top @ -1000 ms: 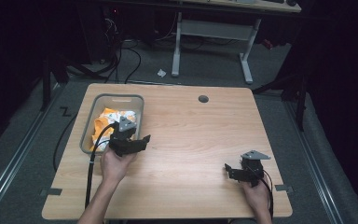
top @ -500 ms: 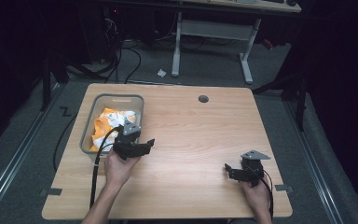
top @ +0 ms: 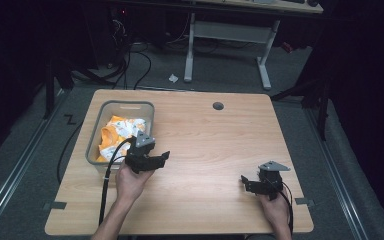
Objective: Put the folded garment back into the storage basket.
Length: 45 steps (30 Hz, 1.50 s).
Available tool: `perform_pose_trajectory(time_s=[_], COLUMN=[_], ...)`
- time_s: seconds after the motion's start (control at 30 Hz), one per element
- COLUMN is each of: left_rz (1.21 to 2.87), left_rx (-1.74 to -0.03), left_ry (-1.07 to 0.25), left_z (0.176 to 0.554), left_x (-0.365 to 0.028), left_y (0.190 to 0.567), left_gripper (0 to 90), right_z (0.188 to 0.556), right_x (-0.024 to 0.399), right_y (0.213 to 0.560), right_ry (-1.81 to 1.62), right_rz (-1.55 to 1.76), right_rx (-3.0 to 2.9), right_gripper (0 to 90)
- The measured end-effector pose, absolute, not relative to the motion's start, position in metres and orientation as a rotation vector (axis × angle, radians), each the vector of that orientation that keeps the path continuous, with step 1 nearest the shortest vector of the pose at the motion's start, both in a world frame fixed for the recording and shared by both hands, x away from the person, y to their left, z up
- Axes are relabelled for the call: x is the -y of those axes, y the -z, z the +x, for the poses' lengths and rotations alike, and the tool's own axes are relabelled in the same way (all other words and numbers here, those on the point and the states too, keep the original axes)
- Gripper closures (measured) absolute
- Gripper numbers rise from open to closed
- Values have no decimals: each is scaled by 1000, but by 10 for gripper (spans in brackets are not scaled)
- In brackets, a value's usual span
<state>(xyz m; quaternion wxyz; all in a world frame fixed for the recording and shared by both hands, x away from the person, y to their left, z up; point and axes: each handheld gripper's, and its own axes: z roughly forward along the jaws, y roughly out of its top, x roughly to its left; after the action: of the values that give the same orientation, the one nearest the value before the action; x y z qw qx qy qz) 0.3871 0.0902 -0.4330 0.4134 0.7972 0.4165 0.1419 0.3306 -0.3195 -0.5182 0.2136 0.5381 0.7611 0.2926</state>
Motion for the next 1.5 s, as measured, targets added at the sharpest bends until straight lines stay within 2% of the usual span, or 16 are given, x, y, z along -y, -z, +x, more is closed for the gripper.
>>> perform_pose_trajectory(time_s=[0.83,1.5], left_rz=[2031,2003], left_rx=[-1025,-1074], left_ry=[-282,-237], left_z=[377,376], left_x=[-62,-59], left_y=[460,481], left_gripper=[374,379], right_z=[331,331], right_x=[320,320], right_y=[518,518], right_ry=[-812,-812], right_rz=[1493,1493], right_rx=[-2112,-2112], right_gripper=[163,163])
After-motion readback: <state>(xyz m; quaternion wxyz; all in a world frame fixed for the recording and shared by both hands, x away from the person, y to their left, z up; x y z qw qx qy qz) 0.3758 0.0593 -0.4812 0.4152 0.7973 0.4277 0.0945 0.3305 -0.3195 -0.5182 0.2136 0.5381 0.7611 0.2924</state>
